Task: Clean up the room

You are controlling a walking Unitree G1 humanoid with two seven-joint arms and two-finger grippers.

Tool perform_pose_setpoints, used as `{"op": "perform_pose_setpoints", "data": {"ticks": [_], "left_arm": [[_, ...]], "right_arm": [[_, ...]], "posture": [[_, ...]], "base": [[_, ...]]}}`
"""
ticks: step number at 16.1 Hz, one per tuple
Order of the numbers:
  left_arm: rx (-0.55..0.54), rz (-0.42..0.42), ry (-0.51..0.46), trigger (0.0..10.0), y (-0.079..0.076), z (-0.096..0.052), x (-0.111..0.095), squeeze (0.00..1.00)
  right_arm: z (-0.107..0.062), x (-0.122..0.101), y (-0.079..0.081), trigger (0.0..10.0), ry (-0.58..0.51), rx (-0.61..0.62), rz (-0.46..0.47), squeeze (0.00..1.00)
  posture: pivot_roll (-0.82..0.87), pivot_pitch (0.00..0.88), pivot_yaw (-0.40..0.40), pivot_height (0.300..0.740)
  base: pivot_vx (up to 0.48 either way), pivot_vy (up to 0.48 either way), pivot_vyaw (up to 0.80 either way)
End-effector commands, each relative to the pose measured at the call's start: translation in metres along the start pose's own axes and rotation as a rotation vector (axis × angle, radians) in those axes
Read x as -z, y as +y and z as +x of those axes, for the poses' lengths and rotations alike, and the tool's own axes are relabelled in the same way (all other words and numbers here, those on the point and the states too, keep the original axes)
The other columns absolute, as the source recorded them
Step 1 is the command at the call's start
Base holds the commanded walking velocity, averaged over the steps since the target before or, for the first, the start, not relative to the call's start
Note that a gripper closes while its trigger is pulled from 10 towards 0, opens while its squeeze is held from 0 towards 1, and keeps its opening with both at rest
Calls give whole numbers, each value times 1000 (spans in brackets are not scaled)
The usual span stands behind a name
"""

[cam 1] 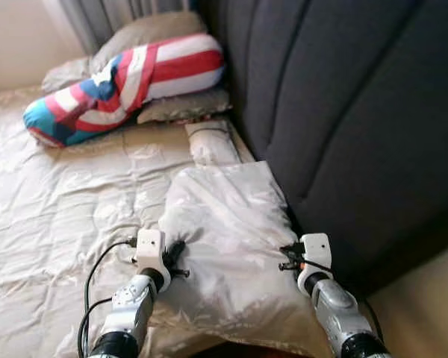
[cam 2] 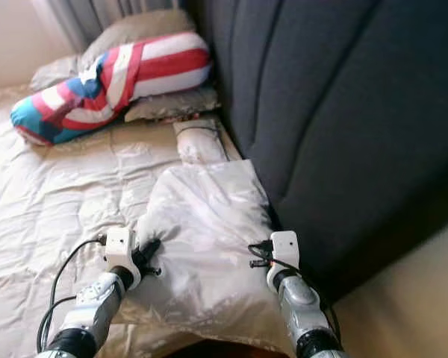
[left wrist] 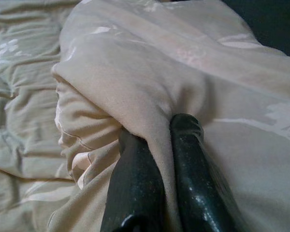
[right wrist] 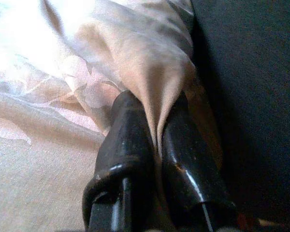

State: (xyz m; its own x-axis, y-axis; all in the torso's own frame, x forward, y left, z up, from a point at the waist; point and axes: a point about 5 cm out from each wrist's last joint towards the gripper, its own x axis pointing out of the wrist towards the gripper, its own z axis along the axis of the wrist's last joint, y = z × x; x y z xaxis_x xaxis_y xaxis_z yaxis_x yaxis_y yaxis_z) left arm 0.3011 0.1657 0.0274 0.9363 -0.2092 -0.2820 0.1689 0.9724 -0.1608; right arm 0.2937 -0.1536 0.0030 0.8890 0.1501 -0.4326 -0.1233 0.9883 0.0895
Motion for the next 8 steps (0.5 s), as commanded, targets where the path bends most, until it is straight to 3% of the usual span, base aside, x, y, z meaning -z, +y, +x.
{"op": "perform_pose_setpoints", "data": {"ticks": [1,8], "left_arm": [[-26,15,-100,10000,8,2,-24,0],[-25,11,-98,10000,8,2,-24,0]], "right_arm": [[-1,-10,-14,10000,-46,61,-7,0],[-1,-9,-15,10000,-41,64,-8,0]], "posture": [[-50,110,-24,740],[-50,108,-23,740]], "base": [[0,0,0],[267,0,0]]}}
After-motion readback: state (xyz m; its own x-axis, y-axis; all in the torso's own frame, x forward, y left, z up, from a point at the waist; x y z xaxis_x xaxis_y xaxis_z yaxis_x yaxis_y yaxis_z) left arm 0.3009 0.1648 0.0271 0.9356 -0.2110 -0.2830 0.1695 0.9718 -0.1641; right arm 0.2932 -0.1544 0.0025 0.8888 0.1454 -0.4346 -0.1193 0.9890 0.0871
